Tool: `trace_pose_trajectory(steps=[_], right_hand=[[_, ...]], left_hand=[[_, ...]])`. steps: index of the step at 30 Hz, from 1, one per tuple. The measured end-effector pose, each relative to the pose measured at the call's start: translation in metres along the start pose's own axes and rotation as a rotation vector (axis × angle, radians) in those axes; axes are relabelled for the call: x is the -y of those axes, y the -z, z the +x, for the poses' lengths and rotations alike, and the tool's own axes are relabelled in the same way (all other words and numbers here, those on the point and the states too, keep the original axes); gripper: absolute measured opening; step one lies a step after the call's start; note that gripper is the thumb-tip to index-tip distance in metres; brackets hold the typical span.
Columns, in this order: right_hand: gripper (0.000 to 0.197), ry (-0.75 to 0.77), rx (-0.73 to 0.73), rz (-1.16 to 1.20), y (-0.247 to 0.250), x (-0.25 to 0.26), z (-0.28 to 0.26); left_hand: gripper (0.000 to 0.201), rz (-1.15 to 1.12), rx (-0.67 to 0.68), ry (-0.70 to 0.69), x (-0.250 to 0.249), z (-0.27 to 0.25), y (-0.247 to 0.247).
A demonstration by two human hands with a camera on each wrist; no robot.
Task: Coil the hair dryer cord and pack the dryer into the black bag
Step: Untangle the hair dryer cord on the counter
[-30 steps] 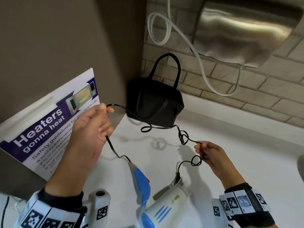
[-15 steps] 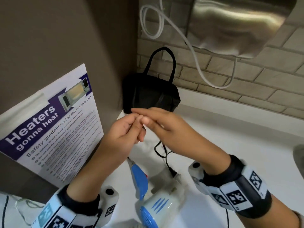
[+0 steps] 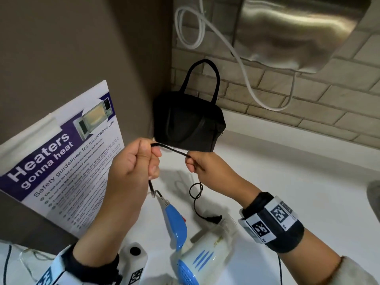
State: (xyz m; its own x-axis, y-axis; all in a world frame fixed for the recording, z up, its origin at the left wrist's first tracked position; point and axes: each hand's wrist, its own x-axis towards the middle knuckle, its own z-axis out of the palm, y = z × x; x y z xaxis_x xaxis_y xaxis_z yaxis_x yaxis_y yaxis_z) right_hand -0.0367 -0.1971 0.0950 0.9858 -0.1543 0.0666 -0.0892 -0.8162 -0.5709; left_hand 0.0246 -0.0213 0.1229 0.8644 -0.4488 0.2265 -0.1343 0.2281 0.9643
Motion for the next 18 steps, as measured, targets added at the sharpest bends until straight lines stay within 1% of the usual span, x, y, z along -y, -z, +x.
trace_pose_trajectory(steps=[1,3,5,7,9,14,18], right_hand=[[0.029,-0.014,0.017,-0.013,-0.002,-0.005,0.001],[0.033,-0.044,0.037,-0.023,-0.007,-0.016,0.004],[0.037,-0.075,0.042,-0.047,-0.012,-0.030,0.007],[0.032,-0.139,0.059,-0.073,-0.015,-0.044,0.006],[0.024,-0.202,0.076,-0.066,-0.018,-0.055,0.003],[0.031,-0.294,0.069,-0.097,-0.026,-0.078,0.004],[0.027,-0.331,0.090,-0.202,-0.036,-0.094,0.007]], left_hand=[[0.041,-0.015,0.000,0.003,0.000,0.000,0.000],[0.036,-0.039,0.000,0.004,-0.003,0.000,0.001],[0.040,-0.053,-0.006,-0.003,-0.009,0.000,0.003],[0.047,-0.051,-0.012,-0.035,-0.017,0.002,0.007],[0.050,-0.045,-0.008,-0.067,-0.024,0.003,0.011],[0.040,-0.089,0.008,-0.093,-0.034,0.007,0.010],[0.036,-0.119,0.040,-0.113,-0.038,0.011,0.006]])
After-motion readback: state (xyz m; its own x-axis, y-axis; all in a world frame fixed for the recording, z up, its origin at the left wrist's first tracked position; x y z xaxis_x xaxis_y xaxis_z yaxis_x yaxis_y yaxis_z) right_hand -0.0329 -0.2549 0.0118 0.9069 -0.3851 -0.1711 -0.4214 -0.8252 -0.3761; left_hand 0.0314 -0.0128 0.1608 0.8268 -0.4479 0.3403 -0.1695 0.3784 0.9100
